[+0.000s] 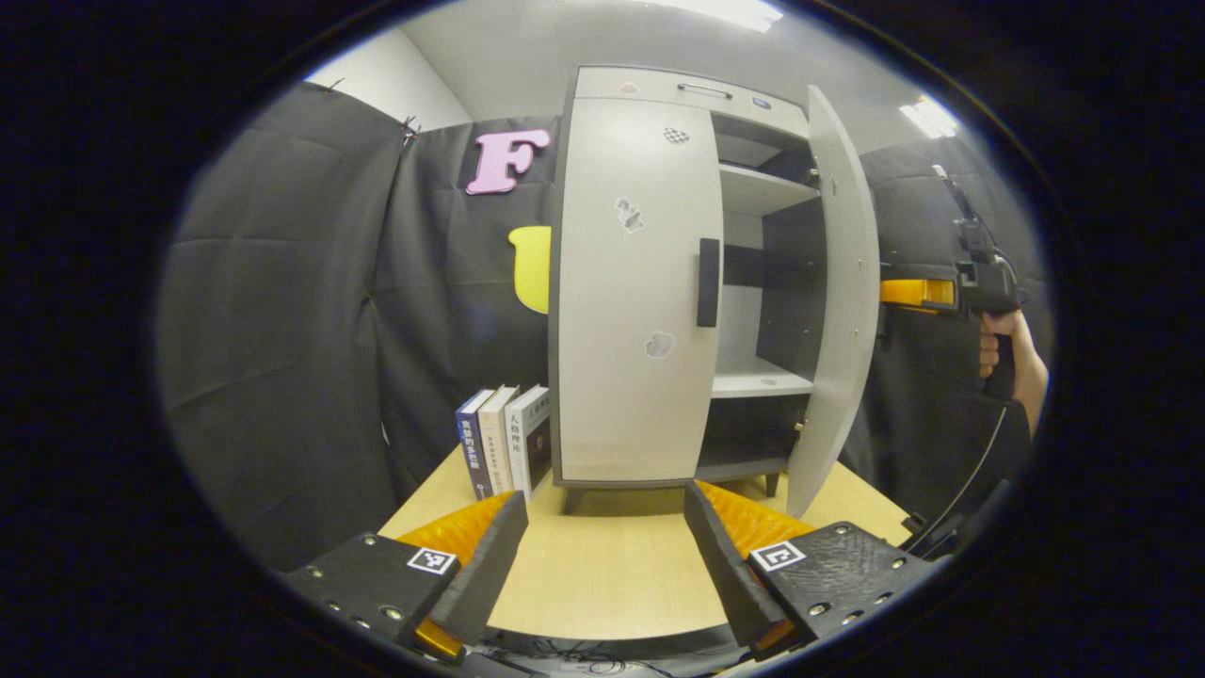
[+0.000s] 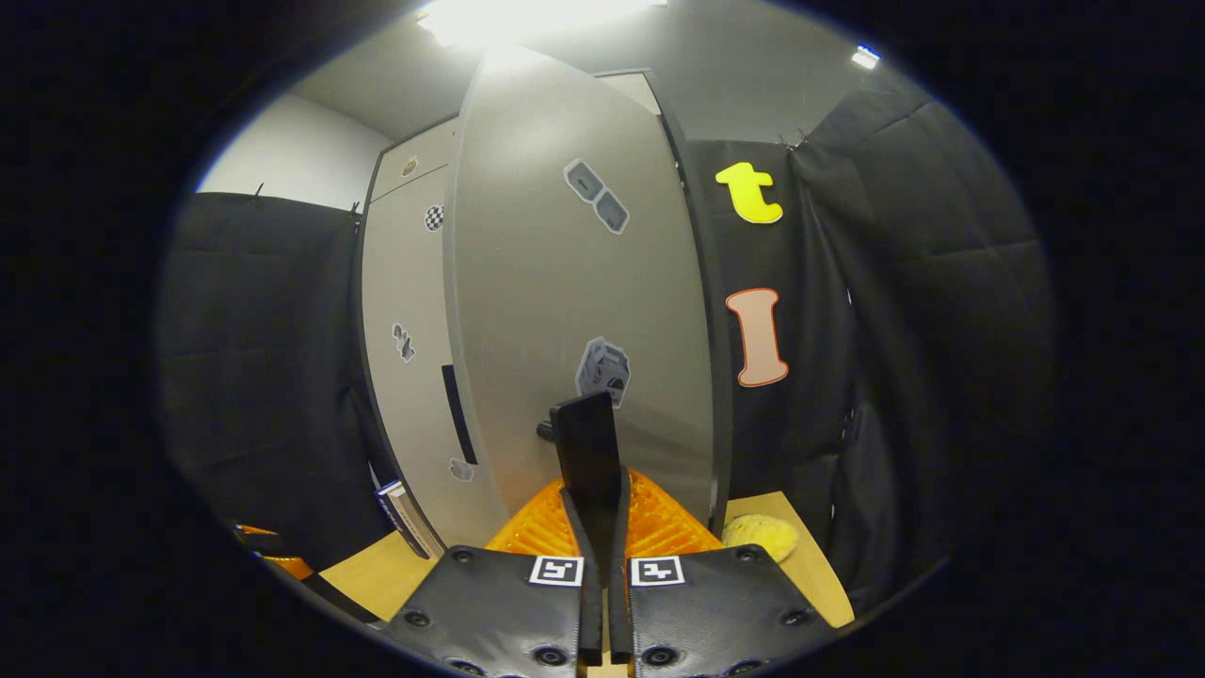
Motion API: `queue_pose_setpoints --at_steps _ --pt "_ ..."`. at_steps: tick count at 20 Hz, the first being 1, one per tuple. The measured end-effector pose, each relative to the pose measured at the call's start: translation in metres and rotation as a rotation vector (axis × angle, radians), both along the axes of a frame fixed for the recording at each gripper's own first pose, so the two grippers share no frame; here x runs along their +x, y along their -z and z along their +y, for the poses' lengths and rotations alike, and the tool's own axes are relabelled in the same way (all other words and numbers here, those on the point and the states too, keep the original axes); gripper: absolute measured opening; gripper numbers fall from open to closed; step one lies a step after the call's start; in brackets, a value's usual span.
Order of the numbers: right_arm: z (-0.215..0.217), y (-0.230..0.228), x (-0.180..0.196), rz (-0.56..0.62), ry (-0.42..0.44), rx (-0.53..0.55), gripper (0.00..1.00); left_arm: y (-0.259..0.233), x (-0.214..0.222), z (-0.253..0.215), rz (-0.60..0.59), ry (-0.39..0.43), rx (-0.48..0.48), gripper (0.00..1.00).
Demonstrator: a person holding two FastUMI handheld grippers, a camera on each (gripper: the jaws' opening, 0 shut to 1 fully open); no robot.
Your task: Open the right door of the double-door shoe cabinet with the right hand, and open the left door with the left hand.
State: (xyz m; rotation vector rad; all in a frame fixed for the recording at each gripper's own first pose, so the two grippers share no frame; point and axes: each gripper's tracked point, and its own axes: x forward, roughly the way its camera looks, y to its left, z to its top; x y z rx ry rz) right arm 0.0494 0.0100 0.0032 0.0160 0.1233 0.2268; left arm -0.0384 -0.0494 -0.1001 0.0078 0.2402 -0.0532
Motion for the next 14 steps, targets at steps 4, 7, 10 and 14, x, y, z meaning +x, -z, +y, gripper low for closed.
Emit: queue_pose_setpoints --at_steps 4,7,10,14 --pt "-0.009 0.0 0.0 -0.001 0.032 0.005 0.05 0.004 0.002 -0.005 0.001 0.019 0.007 0.97" --pt "-0.021 0.001 0.0 -0.002 0.07 0.006 0.04 0.008 0.0 -0.005 0.011 0.017 -0.004 0.97" --pt "-0.035 0.0 0.003 -0.003 0.126 -0.012 0.04 0.007 0.001 -0.004 0.01 0.02 0.005 0.96" --pt "-0.065 0.0 -0.002 0.004 0.199 -0.015 0.03 0.01 0.005 -0.006 0.017 0.034 0.005 0.97"
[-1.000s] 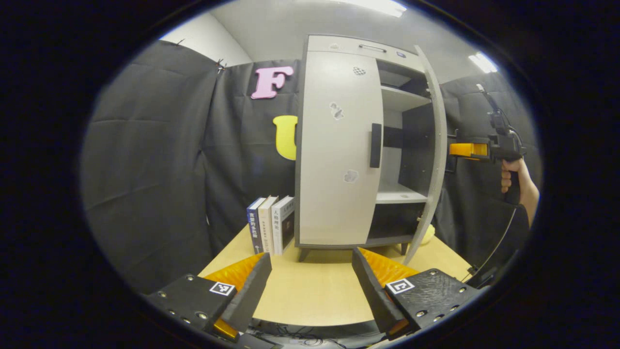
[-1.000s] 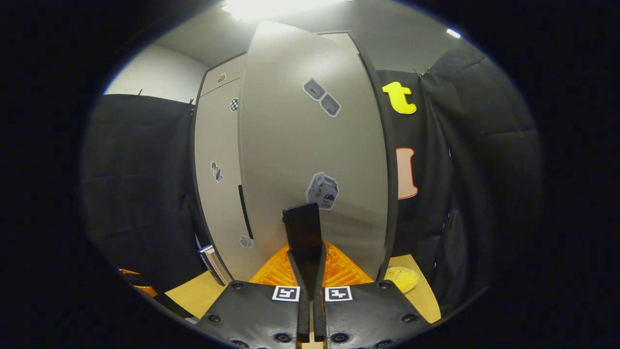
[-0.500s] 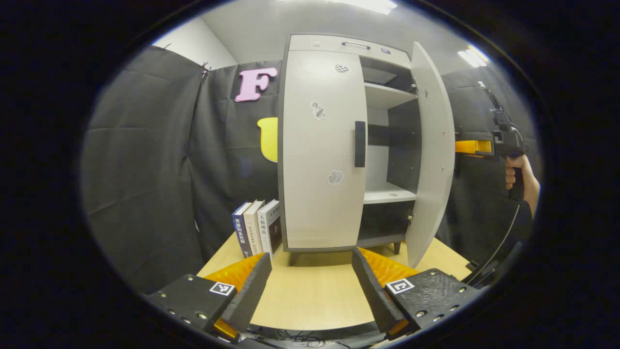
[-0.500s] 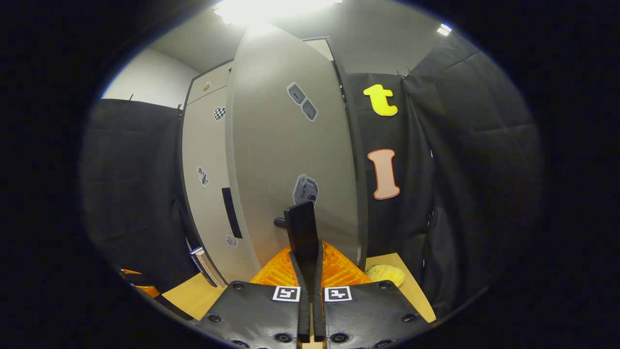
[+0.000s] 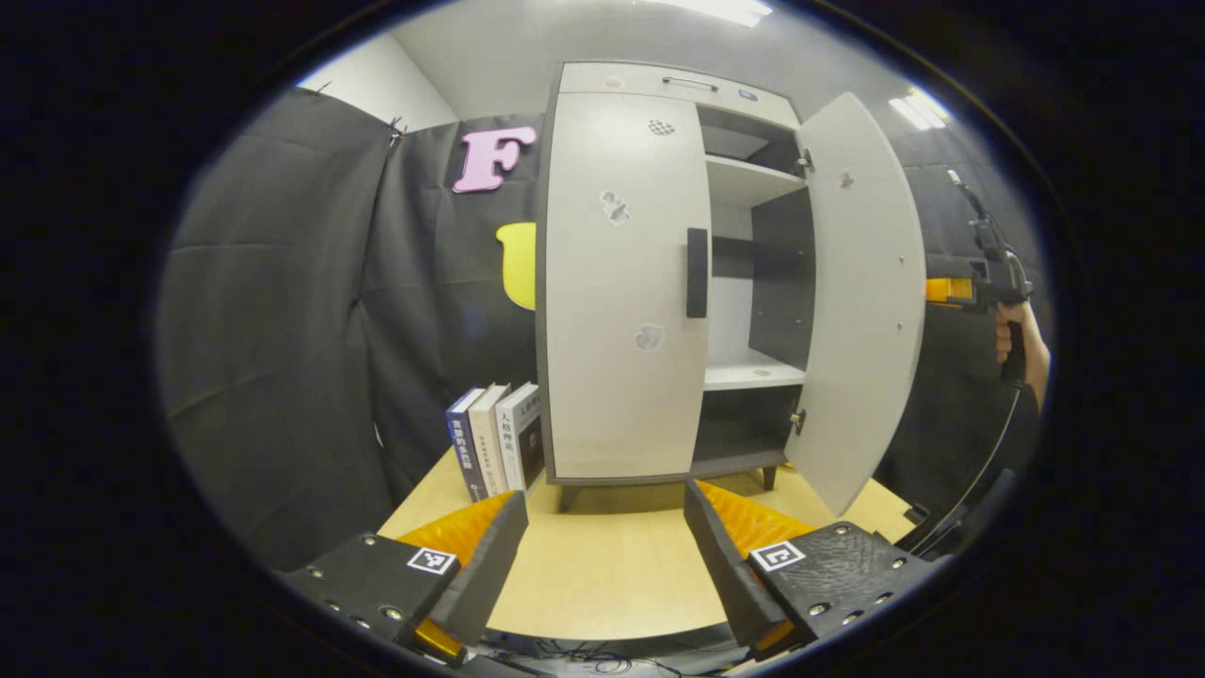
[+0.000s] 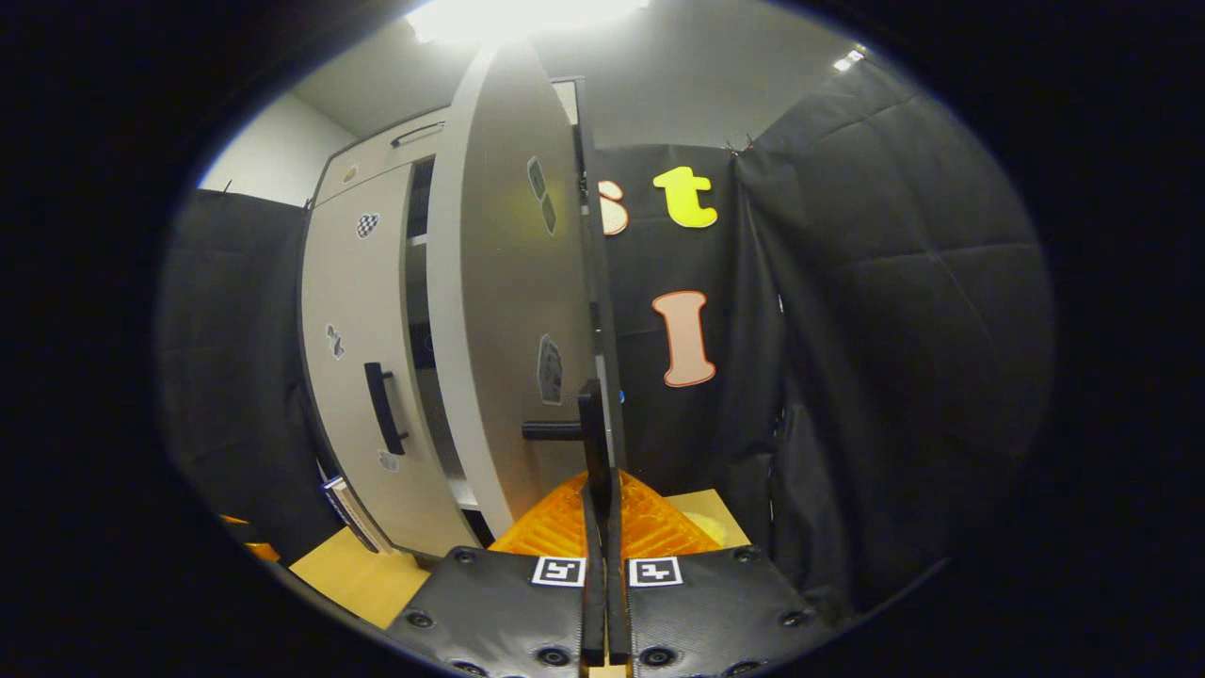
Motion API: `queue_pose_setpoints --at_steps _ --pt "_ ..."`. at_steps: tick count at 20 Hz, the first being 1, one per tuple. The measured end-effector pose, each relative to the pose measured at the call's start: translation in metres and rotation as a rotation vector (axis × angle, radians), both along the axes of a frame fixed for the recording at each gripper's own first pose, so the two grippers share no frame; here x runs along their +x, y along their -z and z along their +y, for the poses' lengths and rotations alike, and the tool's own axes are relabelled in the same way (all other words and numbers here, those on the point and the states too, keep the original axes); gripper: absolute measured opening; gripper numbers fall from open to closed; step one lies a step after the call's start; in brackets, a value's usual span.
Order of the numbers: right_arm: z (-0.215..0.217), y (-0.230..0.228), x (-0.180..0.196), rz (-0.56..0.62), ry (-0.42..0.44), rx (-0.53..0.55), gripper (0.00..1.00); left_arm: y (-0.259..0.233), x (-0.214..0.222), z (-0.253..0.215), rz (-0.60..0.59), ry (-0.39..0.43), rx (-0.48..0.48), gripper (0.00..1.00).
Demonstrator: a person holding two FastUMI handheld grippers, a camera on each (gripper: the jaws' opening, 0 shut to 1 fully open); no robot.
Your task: Open the right door of the double-door shoe cabinet with the right hand, and open the left door with the left hand.
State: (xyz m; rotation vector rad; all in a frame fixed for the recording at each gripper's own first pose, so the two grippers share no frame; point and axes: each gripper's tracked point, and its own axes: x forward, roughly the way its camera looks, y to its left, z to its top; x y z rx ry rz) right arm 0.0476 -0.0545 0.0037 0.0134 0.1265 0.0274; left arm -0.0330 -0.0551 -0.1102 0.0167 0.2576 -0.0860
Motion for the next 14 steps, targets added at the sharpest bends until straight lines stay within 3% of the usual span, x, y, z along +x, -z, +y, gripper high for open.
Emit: queue_pose_setpoints --at_steps 1,3,5,10,14 --pt "-0.009 -0.002 0.0 0.002 0.026 0.006 0.03 0.001 0.001 -0.001 0.003 0.005 0.001 0.97" --pt "0.008 0.001 -0.002 0.021 -0.057 0.089 0.0 -0.002 0.003 -0.002 -0.003 0.012 0.017 0.98" --pt "0.011 0.0 -0.003 -0.004 -0.071 0.102 0.03 -0.003 0.007 -0.004 -0.008 0.02 0.024 0.98" --pt "0.002 -0.001 -0.004 -0.012 -0.047 0.09 0.03 -0.003 0.017 -0.006 0.0 0.033 -0.032 0.97" --pt "-0.005 -0.001 -0.018 -0.003 -0.031 0.106 0.02 -0.005 0.026 0.009 -0.009 0.012 -0.022 0.98"
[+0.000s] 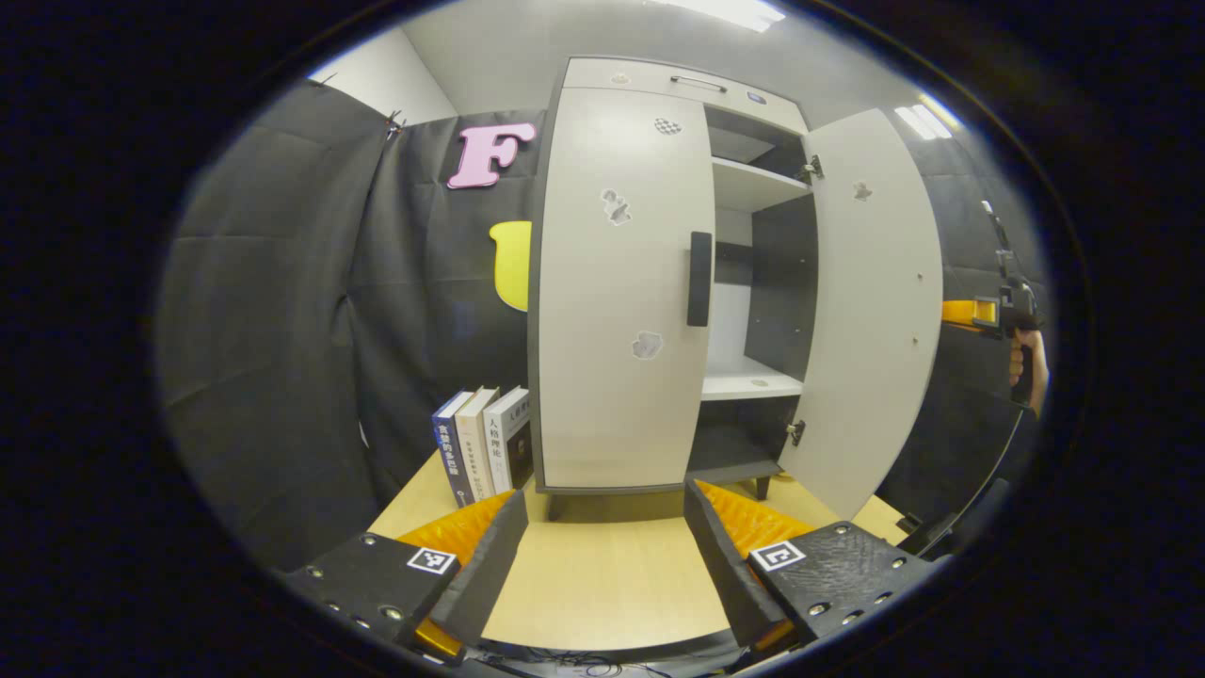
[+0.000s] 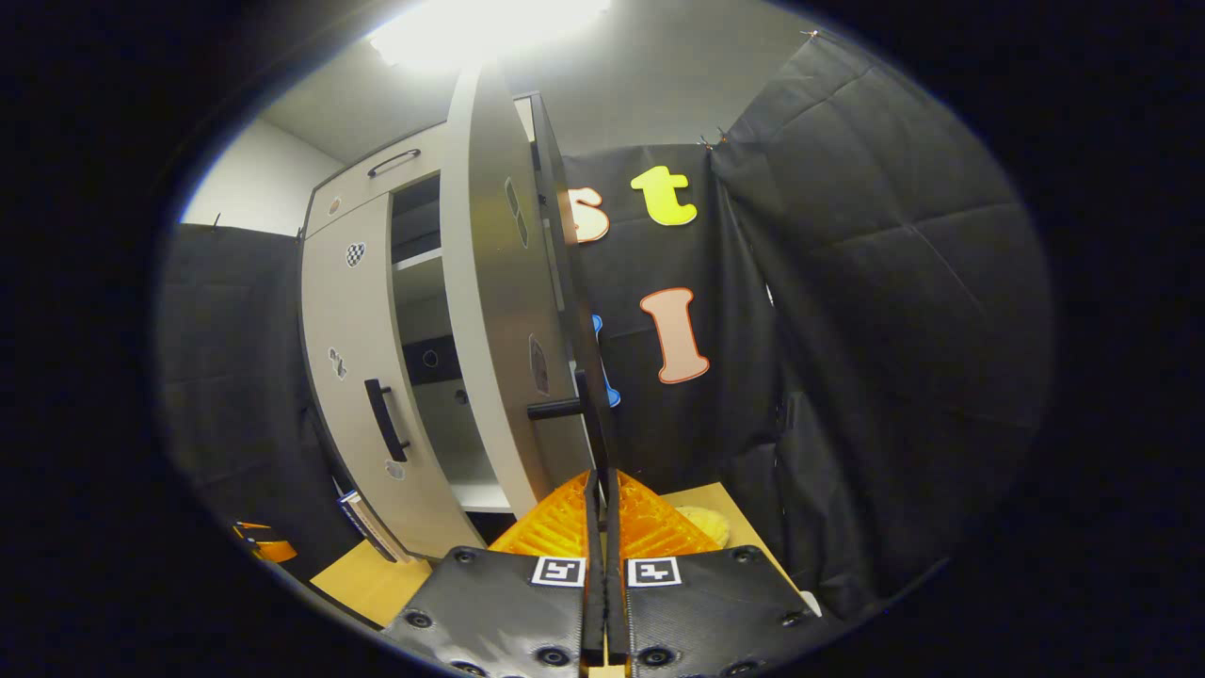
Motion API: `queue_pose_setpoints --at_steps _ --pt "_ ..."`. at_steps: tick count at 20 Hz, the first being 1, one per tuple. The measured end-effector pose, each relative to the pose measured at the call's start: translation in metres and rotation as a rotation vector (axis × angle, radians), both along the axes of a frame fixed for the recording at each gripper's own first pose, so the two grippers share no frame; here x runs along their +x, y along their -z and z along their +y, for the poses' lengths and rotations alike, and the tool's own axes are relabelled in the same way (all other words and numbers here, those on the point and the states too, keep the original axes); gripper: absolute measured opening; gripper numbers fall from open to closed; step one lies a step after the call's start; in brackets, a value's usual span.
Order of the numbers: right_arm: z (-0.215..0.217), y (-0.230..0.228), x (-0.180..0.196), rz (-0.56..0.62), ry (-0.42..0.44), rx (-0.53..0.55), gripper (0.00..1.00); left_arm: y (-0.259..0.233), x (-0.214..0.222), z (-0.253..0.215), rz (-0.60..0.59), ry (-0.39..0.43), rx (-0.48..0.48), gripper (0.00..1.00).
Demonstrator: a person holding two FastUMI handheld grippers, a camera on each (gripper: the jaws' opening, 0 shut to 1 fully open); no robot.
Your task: Open the right door of the double-door shoe cabinet with the right hand, and open the left door with the left hand.
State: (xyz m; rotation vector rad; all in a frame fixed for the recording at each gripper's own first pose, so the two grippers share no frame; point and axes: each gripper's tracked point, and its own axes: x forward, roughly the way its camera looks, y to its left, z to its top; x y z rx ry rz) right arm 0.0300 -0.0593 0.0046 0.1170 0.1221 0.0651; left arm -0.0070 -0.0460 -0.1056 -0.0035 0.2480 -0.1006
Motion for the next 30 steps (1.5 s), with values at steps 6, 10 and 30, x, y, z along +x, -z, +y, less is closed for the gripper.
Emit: queue_pose_setpoints --at_steps 6,10,30 --pt "-0.063 -0.003 -0.035 0.003 0.16 0.044 0.02 -0.019 0.031 0.0 -0.024 0.028 -0.009 0.97" --pt "-0.102 -0.004 -0.049 0.0 0.268 0.017 0.02 -0.039 0.074 -0.021 -0.061 0.064 -0.047 0.98" --pt "-0.233 0.053 0.091 0.088 0.388 0.03 0.98 -0.136 0.261 -0.15 -0.221 0.067 -0.021 0.98"
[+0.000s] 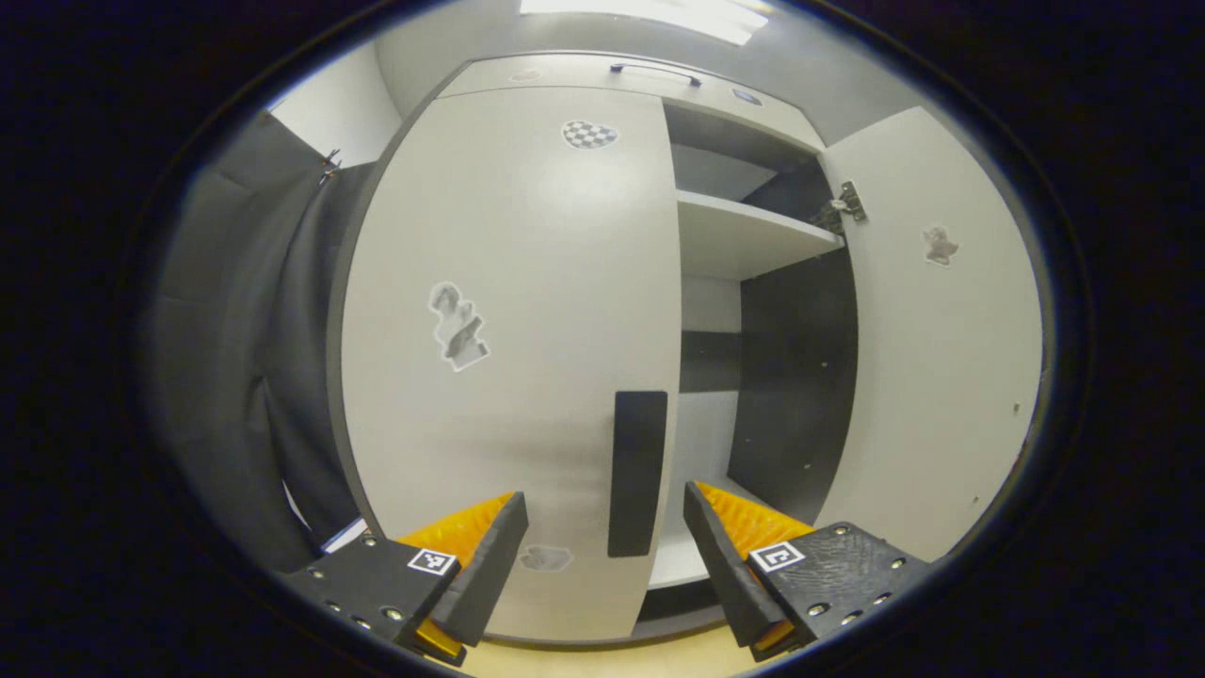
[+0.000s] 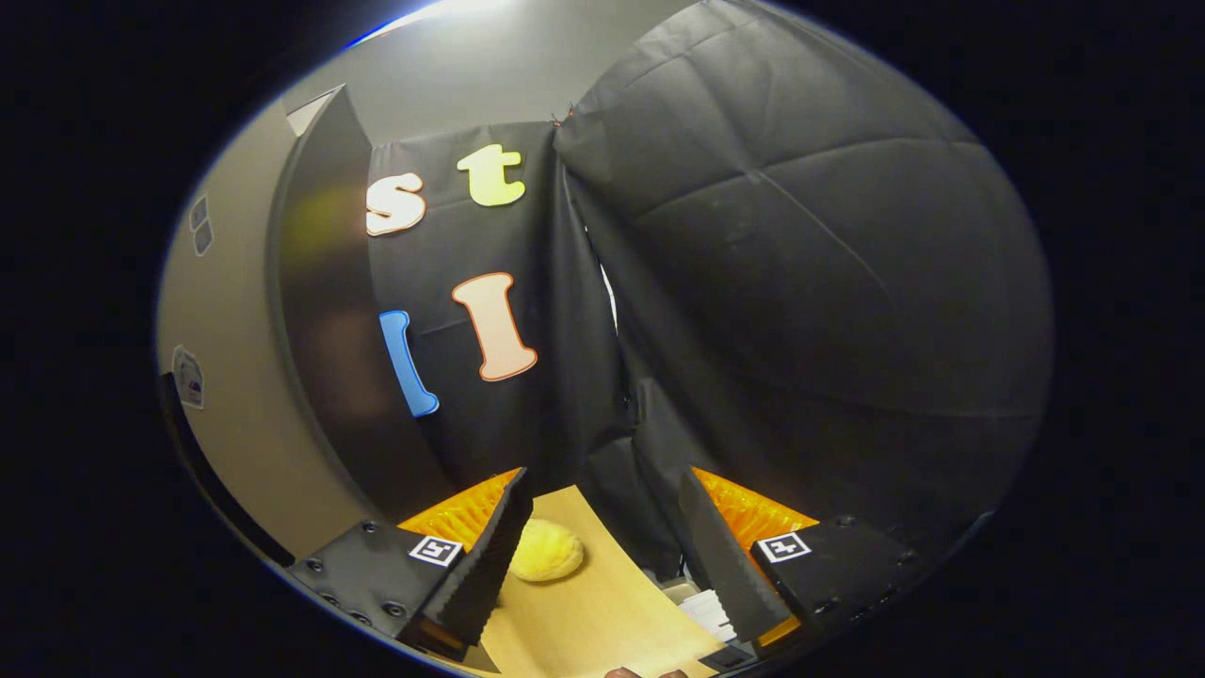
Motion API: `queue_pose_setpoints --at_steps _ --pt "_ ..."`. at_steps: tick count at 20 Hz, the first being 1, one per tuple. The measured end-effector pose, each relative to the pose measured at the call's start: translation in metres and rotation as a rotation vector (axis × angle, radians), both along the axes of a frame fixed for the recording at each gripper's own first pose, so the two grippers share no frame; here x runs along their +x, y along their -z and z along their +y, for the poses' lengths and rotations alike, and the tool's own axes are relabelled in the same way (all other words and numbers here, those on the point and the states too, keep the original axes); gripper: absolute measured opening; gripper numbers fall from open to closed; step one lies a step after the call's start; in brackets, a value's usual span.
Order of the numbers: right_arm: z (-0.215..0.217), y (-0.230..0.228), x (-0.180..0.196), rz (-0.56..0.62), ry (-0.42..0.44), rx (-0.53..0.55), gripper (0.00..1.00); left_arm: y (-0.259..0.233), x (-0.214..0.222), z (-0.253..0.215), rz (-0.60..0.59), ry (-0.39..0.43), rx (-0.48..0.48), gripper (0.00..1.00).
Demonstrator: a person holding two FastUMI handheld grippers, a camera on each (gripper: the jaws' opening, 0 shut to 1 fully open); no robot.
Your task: Open the right door of the double-door shoe cabinet with the right hand, and open the left door with the left hand.
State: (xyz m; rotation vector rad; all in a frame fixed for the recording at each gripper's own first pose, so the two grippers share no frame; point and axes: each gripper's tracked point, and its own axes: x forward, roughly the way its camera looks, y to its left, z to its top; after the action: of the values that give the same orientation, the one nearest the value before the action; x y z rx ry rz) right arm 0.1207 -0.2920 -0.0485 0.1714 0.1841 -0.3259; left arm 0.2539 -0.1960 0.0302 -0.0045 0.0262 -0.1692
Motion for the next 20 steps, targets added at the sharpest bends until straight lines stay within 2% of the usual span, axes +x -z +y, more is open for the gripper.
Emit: queue_pose_setpoints --at_steps 6,8,9,10,12,14,18,20 --pt "-0.021 0.012 0.03 0.034 -0.009 -0.042 0.98 0.007 0.028 -0.013 0.029 -0.035 -0.025 0.96" --pt "-0.022 0.013 0.036 0.034 -0.024 -0.054 0.98 0.005 0.033 -0.013 0.023 -0.063 -0.028 0.69" --pt "-0.021 0.015 0.036 0.034 -0.039 -0.054 0.98 0.004 0.035 -0.016 0.024 -0.062 -0.026 0.69" --pt "-0.019 0.017 0.039 0.038 -0.058 -0.05 0.98 0.002 0.036 -0.014 0.02 -0.086 -0.017 0.59" --pt "-0.018 0.023 0.052 0.05 -0.097 -0.037 0.98 -0.001 0.039 -0.02 0.011 -0.088 -0.021 0.55" --pt "-0.019 0.021 0.082 0.051 -0.125 -0.05 0.98 -0.003 0.036 -0.016 0.007 -0.134 -0.032 0.31" --pt "-0.015 0.027 0.095 0.052 -0.162 -0.054 0.98 -0.002 0.042 -0.016 -0.032 -0.161 -0.003 0.28" --pt "-0.009 0.027 0.095 0.052 -0.177 -0.042 0.98 0.003 0.039 -0.015 -0.022 -0.155 0.011 0.19"
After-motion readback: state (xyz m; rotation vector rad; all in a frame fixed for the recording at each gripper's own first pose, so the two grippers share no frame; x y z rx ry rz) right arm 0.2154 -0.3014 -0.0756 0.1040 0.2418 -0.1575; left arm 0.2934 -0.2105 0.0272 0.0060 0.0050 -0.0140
